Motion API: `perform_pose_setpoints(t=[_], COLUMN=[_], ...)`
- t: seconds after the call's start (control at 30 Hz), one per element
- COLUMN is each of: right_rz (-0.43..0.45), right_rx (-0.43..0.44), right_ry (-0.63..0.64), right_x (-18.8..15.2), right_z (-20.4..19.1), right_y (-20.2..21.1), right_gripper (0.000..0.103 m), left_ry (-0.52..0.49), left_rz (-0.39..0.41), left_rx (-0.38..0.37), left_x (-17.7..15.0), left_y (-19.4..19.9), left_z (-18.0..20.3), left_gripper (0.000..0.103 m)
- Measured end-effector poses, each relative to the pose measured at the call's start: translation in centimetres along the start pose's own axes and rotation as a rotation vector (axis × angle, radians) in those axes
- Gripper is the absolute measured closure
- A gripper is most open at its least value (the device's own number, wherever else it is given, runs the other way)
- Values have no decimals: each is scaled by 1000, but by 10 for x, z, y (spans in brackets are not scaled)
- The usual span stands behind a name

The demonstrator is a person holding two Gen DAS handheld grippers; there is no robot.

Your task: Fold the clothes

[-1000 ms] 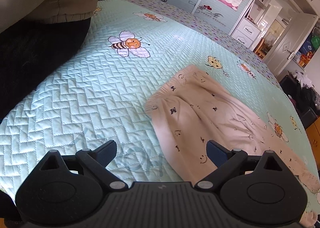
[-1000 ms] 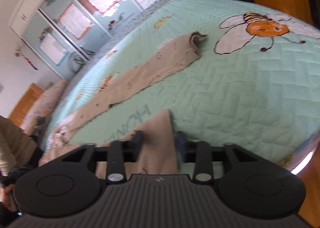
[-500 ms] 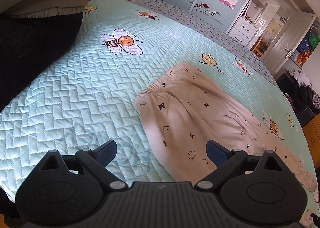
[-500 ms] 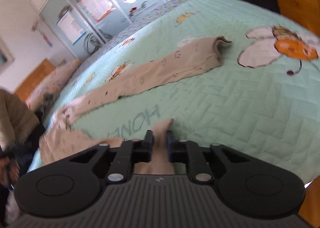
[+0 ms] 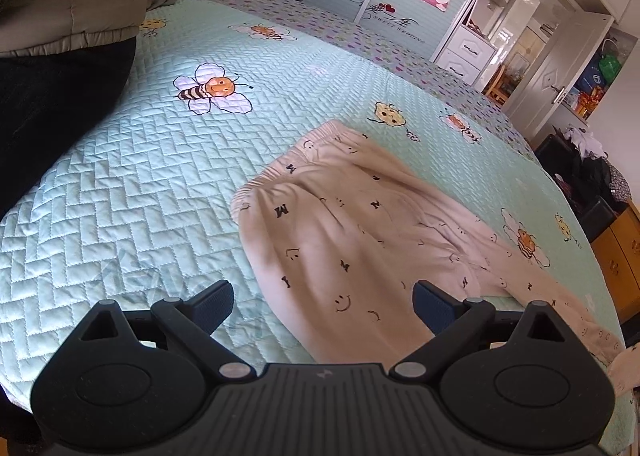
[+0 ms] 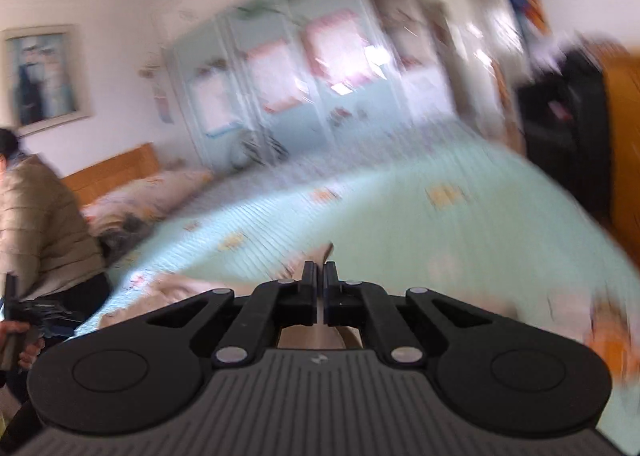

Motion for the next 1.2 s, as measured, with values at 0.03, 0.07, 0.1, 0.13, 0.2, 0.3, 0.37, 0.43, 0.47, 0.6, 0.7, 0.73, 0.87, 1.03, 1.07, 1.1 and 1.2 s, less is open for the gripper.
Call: perform_pose_setpoints(t=[0.03,0.07,0.1,0.13,0.2,0.3,0.37,0.43,0.47,0.6,0.7,0.73,0.87,1.03,1.07,1.1,1.2], right_rz=[-34,-73,-127,-181,-240,-318,-355,-343,-313,-235,-229,-227,-234,-288,-286,-295,-333], right_rx=[-8,-17,-27,-44,-49,-48,-57,-95,-123,-164,-125,-112,-84,-41,-34,-19,13], right_ry=[38,70,76,78,58,22,1,-31,-73,-230,-269,-259,-203,-75,-31,9,131], right_x=[-5,-12,-26,-44,-75,-121,-144,-152,-149,-130,-119,-115,-107,-114,-115,-116,-125], right_z=[-1,0,4,9,8,4,1,3,11,43,48,46,37,12,3,-8,-36], right_y=[1,1,2,6,21,46,61,69,70,56,37,32,15,-4,-2,4,26], right_gripper=[100,100,100,100,100,99,98,98,97,64,40,37,33,97,97,97,97], left_ry=[0,1,4,7,7,-3,-8,-17,-22,-48,-53,-48,-27,-24,-31,-39,-37], left_rz=[0,-1,-4,-7,-20,-35,-39,-43,-46,-45,-38,-36,-37,-45,-48,-51,-57], left_rx=[-2,-4,-4,-5,-3,-5,-18,-32,-38,-58,-49,-41,-28,-35,-38,-41,-38], left_x=[-1,-2,-3,-4,-6,-9,-10,-10,-11,-15,-17,-17,-16,-17,-18,-19,-20], left_y=[1,0,-1,-2,-5,-12,-15,-17,-18,-13,-6,-3,0,-1,-2,-2,-5], left_z=[0,-1,-2,-3,-5,-2,4,11,15,30,30,27,22,26,28,29,26], left_gripper=[6,6,6,6,6,6,6,6,6,6,6,6,6,6,6,6,6])
Point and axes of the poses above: each gripper's, at about its wrist camera, not at the fingertips, and y roughly against the way its jaws point, z to its right, x to its top, the point moved 9 cm from there along -y, roughly the way its jaws point, and after that the axes turned 3 degrees about -z, right-handed, at the moved point
